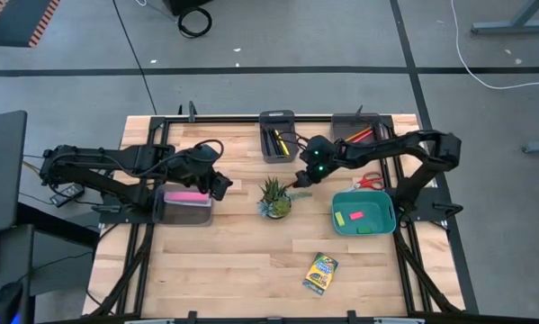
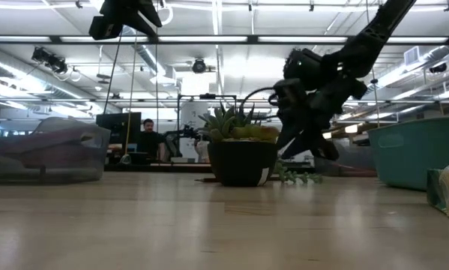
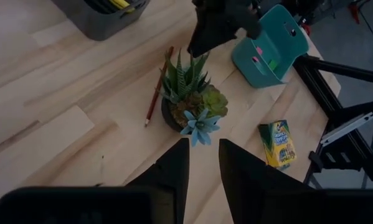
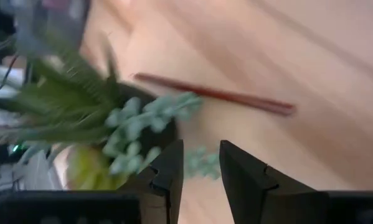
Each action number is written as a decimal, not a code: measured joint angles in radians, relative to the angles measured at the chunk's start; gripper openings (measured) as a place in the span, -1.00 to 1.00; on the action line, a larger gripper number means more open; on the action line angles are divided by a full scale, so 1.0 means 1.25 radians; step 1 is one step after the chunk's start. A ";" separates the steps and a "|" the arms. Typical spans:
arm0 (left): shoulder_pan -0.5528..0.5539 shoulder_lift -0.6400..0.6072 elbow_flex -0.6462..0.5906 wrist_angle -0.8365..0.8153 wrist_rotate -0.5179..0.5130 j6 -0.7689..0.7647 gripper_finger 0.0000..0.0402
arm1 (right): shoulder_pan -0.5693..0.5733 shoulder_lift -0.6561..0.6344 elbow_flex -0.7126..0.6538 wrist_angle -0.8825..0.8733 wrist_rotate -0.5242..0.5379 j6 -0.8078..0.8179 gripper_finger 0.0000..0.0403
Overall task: Sort crayons/erasers/pens/pencils in bins
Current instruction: Put the brown pencil into the right black bin
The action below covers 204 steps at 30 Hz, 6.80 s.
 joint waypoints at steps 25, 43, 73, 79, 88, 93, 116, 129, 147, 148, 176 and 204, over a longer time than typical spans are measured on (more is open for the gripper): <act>0.000 0.000 0.000 0.012 0.000 -0.012 -0.58 | -0.005 0.050 0.003 0.017 0.158 0.033 -0.82; 0.000 0.000 0.000 0.011 0.000 -0.030 -0.60 | 0.007 0.094 0.003 0.066 0.142 0.050 -0.87; 0.001 0.000 0.000 0.011 -0.007 -0.008 -0.64 | 0.003 0.002 0.002 0.004 0.257 0.057 -0.87; 0.000 0.000 0.000 0.011 -0.007 -0.012 -0.67 | 0.033 0.070 0.002 0.098 0.239 0.126 -0.87; 0.000 0.000 0.000 0.011 -0.007 -0.027 -0.66 | 0.038 0.071 0.012 0.107 0.335 0.158 -0.87; 0.000 0.000 0.000 0.011 -0.006 -0.027 -0.68 | 0.038 0.071 0.012 0.102 0.359 0.163 -0.87; -0.006 0.000 0.000 0.011 -0.006 -0.030 -0.71 | 0.039 0.099 0.062 0.138 0.368 0.194 -0.87; -0.006 0.000 0.000 0.011 -0.006 -0.029 -0.71 | 0.056 0.160 0.071 0.088 0.317 0.172 -0.87; -0.004 0.000 0.000 0.009 -0.012 -0.006 -0.73 | 0.047 -0.037 0.070 -0.110 0.168 -0.634 -0.87; -0.004 0.000 0.000 0.009 -0.013 -0.006 -0.74 | 0.057 -0.034 0.070 -0.112 0.166 -0.706 -0.86; -0.006 0.000 0.000 0.011 -0.012 -0.045 -0.76 | 0.105 0.072 0.070 -0.122 0.304 -0.913 -0.34; -0.006 0.000 0.000 0.012 -0.012 -0.079 -0.76 | 0.096 0.127 0.079 -0.177 0.294 -0.945 -0.89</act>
